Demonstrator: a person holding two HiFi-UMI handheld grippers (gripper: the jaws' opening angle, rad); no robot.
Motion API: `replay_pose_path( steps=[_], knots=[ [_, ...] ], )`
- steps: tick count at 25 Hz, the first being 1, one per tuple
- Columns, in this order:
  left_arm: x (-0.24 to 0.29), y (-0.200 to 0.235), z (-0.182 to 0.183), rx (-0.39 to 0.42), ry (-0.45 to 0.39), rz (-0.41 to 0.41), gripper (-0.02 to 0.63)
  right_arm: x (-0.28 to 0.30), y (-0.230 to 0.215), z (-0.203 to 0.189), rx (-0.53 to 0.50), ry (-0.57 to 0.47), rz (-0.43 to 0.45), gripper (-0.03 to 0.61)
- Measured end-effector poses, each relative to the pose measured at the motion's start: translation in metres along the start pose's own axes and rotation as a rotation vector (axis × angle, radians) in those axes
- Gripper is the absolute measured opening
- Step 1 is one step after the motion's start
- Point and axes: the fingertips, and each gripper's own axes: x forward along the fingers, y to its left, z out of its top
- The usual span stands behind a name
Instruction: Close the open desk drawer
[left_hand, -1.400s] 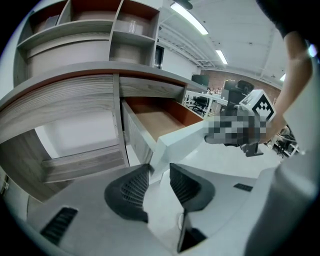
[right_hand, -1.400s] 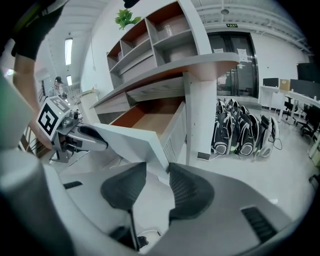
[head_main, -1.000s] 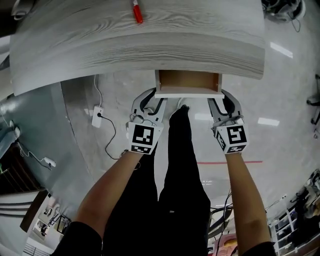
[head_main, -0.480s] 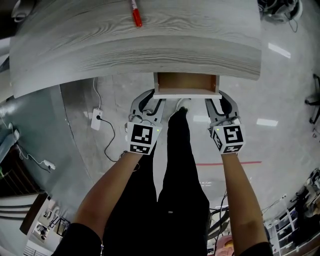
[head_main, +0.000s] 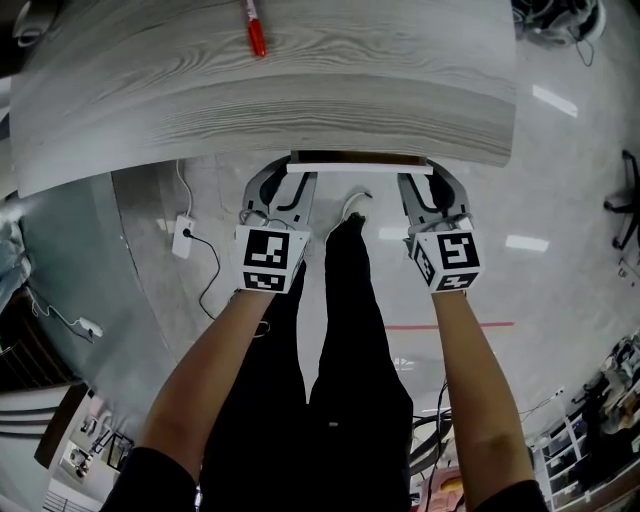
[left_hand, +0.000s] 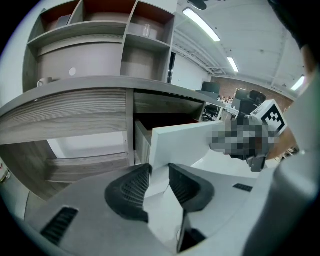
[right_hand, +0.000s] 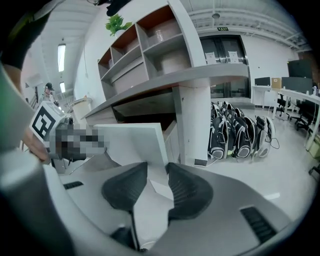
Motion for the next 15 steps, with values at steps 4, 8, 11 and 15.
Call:
replay_pose_path(
  steps=[4,8,11,15],
  knots=[
    [0.005,0.008,0.007,0.000,-0.008,0.013,0.129,0.008,-0.002,0.007,0.002,-0.008,0.015,0.144],
    [0.017,0.013,0.013,-0.013,-0.018,0.014,0.129,0.016,-0.011,0.013,0.002,-0.008,0.017,0.144],
    [0.020,0.024,0.016,-0.003,-0.018,0.014,0.129,0.026,-0.008,0.015,0.019,-0.018,0.013,0.144],
    [0.024,0.024,0.025,-0.001,-0.015,0.024,0.129,0.027,-0.014,0.023,0.017,-0.021,0.010,0.144]
  ],
)
